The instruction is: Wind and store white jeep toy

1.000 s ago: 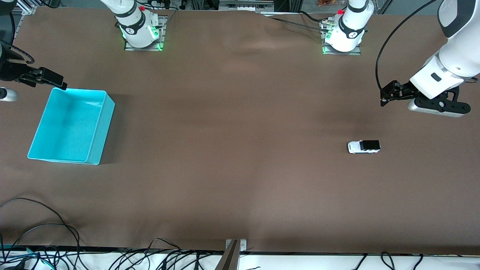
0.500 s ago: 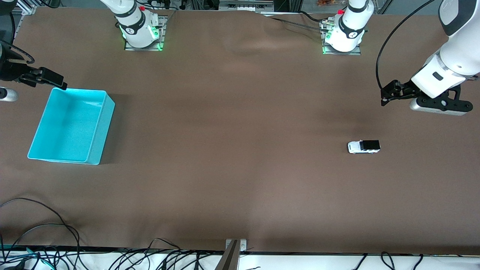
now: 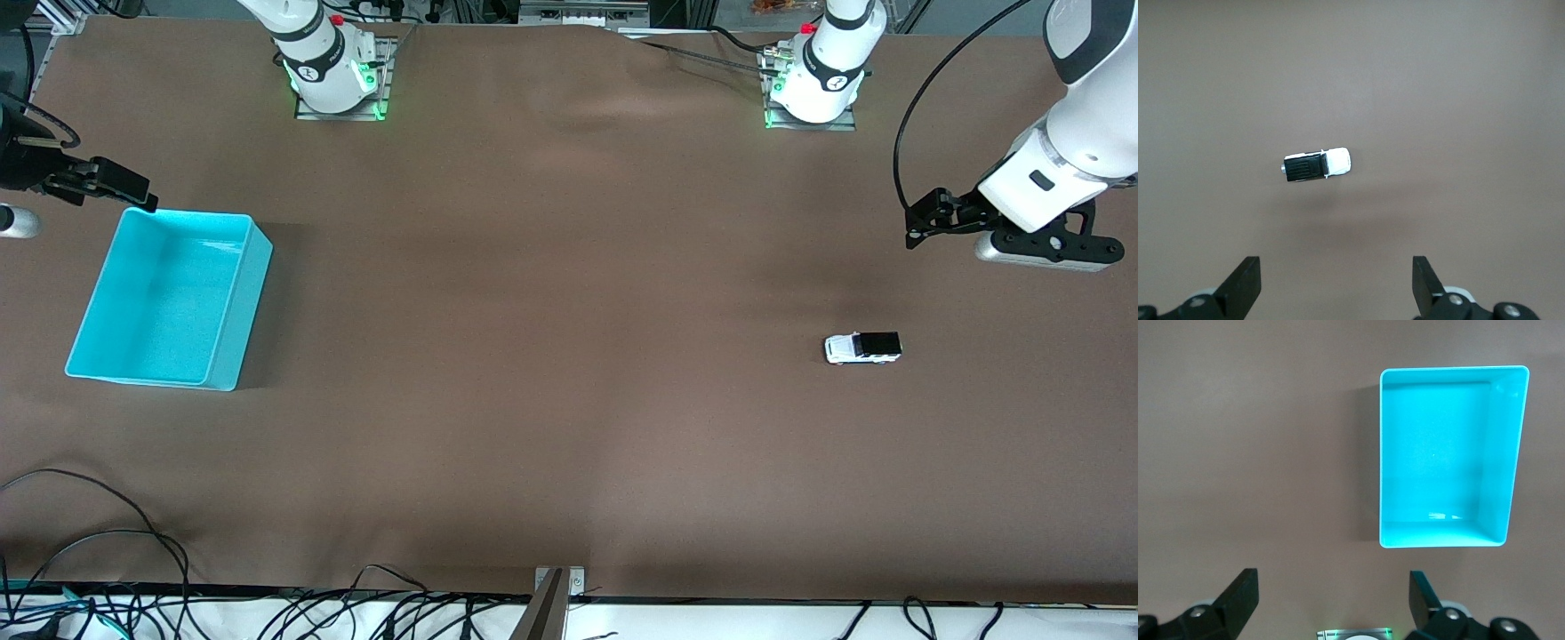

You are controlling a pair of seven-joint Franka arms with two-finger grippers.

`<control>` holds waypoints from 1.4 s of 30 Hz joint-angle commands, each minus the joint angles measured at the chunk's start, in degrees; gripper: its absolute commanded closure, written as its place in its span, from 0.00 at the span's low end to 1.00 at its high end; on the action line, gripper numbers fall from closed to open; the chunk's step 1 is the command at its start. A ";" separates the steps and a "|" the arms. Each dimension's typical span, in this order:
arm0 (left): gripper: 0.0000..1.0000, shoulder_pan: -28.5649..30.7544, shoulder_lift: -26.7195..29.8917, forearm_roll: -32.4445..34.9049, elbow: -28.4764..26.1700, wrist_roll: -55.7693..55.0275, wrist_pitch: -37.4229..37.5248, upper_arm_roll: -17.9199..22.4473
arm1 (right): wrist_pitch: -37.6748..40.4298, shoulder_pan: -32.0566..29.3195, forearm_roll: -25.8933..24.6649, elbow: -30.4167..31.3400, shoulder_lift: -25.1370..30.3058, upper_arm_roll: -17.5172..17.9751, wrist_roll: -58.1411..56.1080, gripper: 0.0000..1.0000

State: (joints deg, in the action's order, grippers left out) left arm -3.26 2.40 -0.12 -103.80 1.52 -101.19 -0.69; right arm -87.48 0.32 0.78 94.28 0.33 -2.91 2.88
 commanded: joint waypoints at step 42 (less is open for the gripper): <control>0.00 -0.17 -0.20 1.09 0.96 -0.64 1.35 0.07 | -0.06 0.03 -0.52 -0.67 0.28 0.18 -0.51 0.00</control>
State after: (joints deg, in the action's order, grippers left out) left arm -3.26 2.39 -0.12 -103.79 1.50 -100.91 -0.69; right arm -87.61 0.33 0.78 94.27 0.33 -2.91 2.88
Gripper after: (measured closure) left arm 0.000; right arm 0.000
